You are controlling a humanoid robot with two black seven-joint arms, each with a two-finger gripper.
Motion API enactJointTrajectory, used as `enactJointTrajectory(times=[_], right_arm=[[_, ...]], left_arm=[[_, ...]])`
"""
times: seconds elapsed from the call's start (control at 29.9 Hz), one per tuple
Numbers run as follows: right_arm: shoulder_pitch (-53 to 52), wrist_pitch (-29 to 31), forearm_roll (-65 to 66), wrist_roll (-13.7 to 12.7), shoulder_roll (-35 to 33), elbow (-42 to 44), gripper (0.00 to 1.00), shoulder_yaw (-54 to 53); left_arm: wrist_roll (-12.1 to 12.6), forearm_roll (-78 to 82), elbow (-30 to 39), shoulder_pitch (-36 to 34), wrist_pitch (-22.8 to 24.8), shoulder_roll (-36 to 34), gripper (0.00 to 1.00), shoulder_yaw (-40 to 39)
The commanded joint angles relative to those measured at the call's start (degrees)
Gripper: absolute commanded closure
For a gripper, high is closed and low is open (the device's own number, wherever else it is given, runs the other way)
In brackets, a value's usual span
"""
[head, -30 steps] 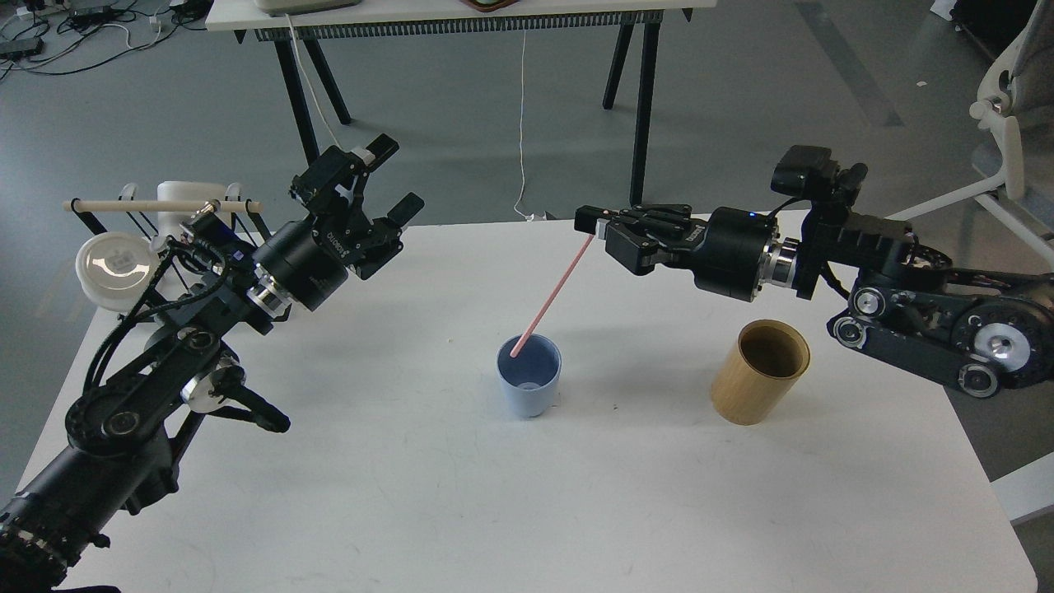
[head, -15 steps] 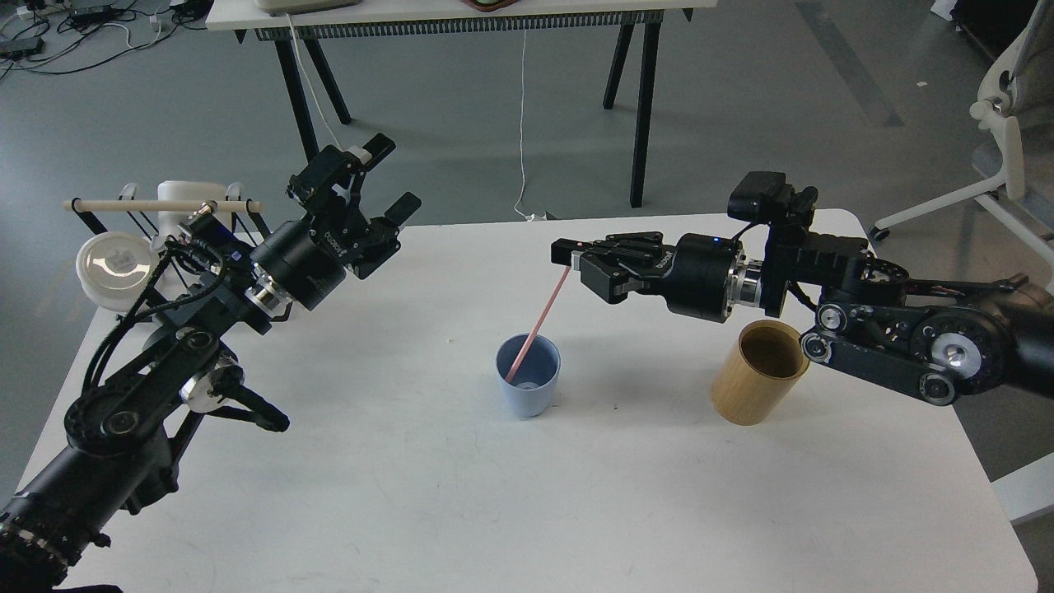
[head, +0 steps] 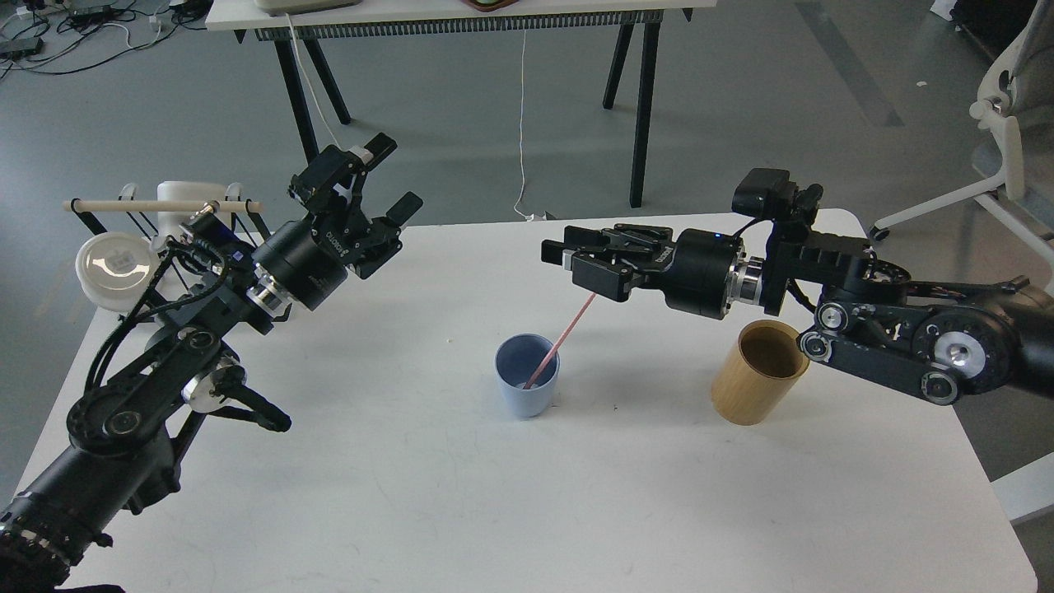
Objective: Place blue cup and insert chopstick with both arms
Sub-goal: 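Release the chopstick and raise the right gripper away from the cup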
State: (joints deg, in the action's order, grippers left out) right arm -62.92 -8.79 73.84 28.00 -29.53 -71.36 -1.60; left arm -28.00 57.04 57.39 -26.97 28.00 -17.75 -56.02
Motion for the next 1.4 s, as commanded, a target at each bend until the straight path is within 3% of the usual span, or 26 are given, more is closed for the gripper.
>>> enactJointTrajectory(times=[0.0, 0.27, 0.54, 0.64, 0.77, 0.87, 1.37], right_arm=[[0.25, 0.17, -7.28, 0.0, -0.79, -0.35, 0.01, -4.63], [2.97, 0.0, -22.75, 0.0, -4.13, 0.0, 0.02, -14.65], [16.76, 1.31, -41.38, 0.0, -5.54, -0.97, 0.01, -30.28], [21.95, 7.7, -48.68, 0.0, -5.36, -0.88, 0.01, -35.48], [25.73, 26.67, -52.74, 0.0, -5.8, -0.01, 0.01, -38.04], [26.8, 35.66, -52.66, 0.0, -5.89, 0.79, 0.01, -37.95], [28.11, 36.47, -53.36, 0.0, -0.7, 4.38, 0.01, -42.17]], left_arm=[[0.0, -0.09, 0.52, -0.01, 0.0, 0.0, 0.01, -0.14], [0.0, -0.26, 1.41, -0.71, 0.0, 1.58, 0.01, -0.41], [0.0, -1.93, 2.46, -0.89, 0.0, 1.58, 0.01, -1.55], [0.0, -3.33, 2.46, -0.72, 0.0, 1.14, 0.01, -1.73], [0.0, -3.43, 2.46, -0.36, 0.0, 0.0, 0.01, -1.73], [0.0, -3.69, 2.46, -0.1, 0.0, -1.23, 0.01, -1.73], [0.0, -9.32, 3.87, 1.75, 0.0, -4.75, 0.01, -1.55]])
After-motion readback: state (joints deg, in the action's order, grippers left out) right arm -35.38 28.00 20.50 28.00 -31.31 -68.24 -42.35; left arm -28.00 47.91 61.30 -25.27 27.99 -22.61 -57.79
